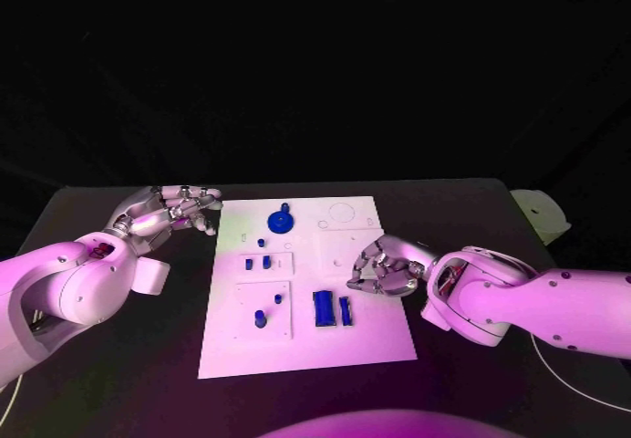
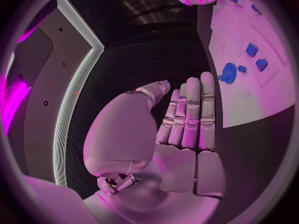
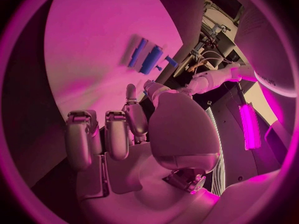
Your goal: Assemble the parts on the task board
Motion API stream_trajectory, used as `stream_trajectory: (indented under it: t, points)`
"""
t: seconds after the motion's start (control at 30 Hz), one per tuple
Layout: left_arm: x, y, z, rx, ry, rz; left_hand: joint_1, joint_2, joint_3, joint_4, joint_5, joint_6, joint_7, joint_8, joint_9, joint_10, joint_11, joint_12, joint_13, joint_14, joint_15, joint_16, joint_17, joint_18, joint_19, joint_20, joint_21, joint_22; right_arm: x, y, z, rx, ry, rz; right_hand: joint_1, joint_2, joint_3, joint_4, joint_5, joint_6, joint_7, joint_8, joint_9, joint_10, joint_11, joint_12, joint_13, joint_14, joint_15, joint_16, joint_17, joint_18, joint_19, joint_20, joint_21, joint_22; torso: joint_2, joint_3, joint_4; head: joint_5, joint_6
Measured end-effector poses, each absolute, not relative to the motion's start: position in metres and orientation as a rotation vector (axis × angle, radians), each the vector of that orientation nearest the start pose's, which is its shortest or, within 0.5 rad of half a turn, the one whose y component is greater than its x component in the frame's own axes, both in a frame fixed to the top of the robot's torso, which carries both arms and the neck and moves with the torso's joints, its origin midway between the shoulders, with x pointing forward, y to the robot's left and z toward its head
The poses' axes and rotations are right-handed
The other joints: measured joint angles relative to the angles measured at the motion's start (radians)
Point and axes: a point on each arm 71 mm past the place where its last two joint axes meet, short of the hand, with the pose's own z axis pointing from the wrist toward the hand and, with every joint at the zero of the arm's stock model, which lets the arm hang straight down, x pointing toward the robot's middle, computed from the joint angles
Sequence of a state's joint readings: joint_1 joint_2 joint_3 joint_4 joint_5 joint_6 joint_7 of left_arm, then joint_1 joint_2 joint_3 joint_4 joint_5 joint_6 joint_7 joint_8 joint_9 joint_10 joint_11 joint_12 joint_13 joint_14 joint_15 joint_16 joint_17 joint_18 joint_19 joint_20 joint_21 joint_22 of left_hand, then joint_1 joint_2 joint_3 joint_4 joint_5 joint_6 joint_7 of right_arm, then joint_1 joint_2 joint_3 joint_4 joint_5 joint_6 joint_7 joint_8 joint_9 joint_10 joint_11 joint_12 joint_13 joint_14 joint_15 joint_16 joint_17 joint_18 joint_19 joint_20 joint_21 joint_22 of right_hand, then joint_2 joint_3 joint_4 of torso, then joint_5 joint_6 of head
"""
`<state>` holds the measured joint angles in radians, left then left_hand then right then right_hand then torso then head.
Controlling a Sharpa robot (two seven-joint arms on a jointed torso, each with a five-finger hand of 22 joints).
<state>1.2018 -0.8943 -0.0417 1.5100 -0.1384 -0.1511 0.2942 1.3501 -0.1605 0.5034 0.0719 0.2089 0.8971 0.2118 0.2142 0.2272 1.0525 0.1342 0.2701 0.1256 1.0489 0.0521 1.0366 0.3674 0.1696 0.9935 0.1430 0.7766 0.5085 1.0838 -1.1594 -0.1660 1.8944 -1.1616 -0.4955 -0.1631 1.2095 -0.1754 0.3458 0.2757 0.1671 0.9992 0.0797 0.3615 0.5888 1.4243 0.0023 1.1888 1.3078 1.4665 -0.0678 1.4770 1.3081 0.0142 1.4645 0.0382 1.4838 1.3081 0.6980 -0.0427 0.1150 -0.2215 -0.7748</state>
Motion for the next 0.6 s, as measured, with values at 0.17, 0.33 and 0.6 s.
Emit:
stream_trajectory:
  t: [0.17,0.33,0.6]
  points:
    - [0.488,0.227,-0.191,-1.008,1.595,-1.541,0.000,0.000,-0.006,0.006,0.000,0.000,0.000,0.000,-0.001,-0.004,0.004,0.000,0.000,-0.004,0.004,0.000,0.000,0.000,0.004,0.004,-0.004,-0.003,0.400,-0.266,-0.232,0.477,1.765,0.840,0.074,0.002,-0.008,-0.008,0.003,-0.059,0.026,-0.010,-0.002,-0.163,0.024,-0.316,-0.065,-0.011,0.027,-0.136,-0.109,0.057,-0.043,0.024,-0.287,0.000,-0.011,-0.0043,0.0025,-0.005,0.021]
    - [0.494,0.229,-0.200,-1.033,1.564,-1.527,-0.009,-0.009,-0.015,0.015,0.000,-0.004,-0.003,0.000,-0.001,-0.004,0.004,0.005,-0.001,-0.011,0.009,0.000,-0.003,0.000,0.002,0.005,-0.016,-0.009,0.433,-0.277,-0.235,0.680,1.671,0.917,0.139,0.009,0.001,-0.016,0.003,-0.124,0.059,-0.027,-0.012,-0.338,0.056,-0.609,-0.263,-0.147,0.052,-0.410,-0.404,0.132,-0.219,0.050,-0.767,-0.070,-0.029,-0.0106,0.0060,-0.010,0.070]
    - [0.516,0.234,-0.212,-1.079,1.469,-1.475,-0.010,-0.010,-0.022,0.036,0.000,-0.029,0.000,0.000,-0.001,-0.056,0.020,-0.023,-0.030,-0.191,0.050,-0.229,-0.107,0.000,-0.125,0.050,-0.213,-0.121,0.488,-0.279,-0.242,0.921,1.514,0.989,0.177,0.005,0.079,-0.002,-0.022,-0.148,0.077,-0.053,-0.058,-0.393,0.088,-0.865,-0.617,-0.360,0.100,-0.846,-0.672,0.157,-0.393,0.098,-1.199,-0.353,-0.058,-0.0145,0.0110,-0.009,0.158]
